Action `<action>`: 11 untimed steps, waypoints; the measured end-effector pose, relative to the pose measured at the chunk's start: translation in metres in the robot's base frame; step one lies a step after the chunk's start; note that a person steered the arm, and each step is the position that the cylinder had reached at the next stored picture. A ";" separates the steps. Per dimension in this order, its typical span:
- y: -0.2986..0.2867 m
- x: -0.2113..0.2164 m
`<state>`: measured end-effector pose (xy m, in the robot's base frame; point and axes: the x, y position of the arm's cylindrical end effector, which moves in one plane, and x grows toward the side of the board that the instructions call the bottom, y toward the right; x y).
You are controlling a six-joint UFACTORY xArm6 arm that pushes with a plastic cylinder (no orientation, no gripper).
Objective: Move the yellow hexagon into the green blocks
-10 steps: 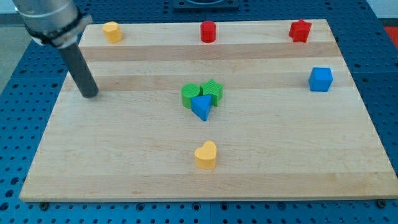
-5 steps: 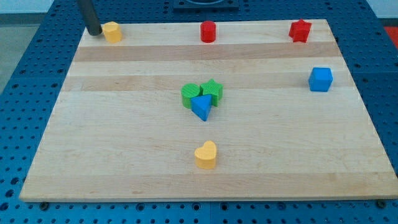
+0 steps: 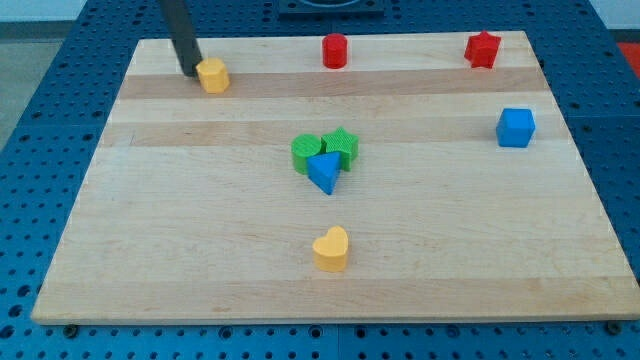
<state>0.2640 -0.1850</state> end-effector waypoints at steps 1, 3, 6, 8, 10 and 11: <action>0.033 0.003; 0.076 0.036; 0.089 0.076; 0.077 0.105; 0.038 0.119; 0.044 0.125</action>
<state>0.3888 -0.1408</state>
